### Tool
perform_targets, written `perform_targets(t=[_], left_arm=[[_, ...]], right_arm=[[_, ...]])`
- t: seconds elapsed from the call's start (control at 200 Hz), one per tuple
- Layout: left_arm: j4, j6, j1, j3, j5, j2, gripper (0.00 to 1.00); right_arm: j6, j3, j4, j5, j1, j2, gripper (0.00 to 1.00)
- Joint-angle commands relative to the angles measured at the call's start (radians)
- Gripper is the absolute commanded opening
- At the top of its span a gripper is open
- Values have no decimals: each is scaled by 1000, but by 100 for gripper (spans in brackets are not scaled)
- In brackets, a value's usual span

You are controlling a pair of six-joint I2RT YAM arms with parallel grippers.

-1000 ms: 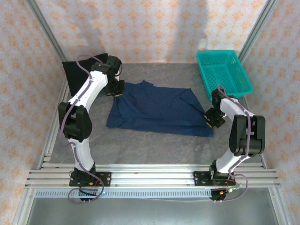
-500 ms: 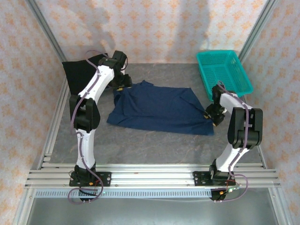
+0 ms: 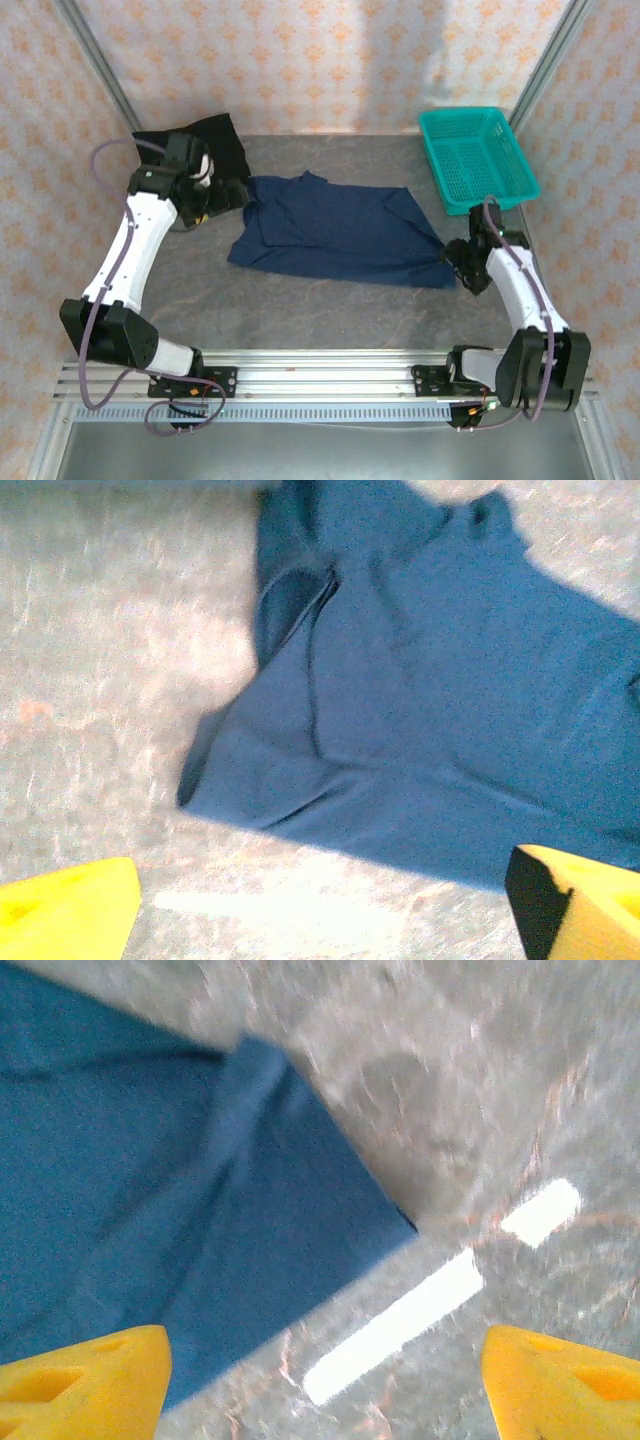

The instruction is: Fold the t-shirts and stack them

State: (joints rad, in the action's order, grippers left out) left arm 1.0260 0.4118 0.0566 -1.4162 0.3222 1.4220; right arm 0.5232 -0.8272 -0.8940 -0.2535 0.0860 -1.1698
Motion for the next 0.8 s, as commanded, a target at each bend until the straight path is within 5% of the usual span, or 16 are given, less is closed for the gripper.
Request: perform_targets(t=[0.0, 0.215, 0.595, 0.721, 0.791], left_arm=[[-94, 1, -37, 167, 78, 19, 85], [-221, 7, -59, 322, 77, 89, 71], [-374, 16, -61, 399, 59, 218, 67], [-415, 26, -61, 402, 70, 251, 59], [-413, 28, -61, 404, 50, 260, 46]], right_arm=[[14, 72, 4, -47, 6, 26, 82], [19, 96, 83, -35, 5, -99, 78], [70, 112, 205, 41, 6, -172, 77], [92, 110, 264, 21, 6, -204, 75], [99, 95, 266, 19, 6, -245, 70]])
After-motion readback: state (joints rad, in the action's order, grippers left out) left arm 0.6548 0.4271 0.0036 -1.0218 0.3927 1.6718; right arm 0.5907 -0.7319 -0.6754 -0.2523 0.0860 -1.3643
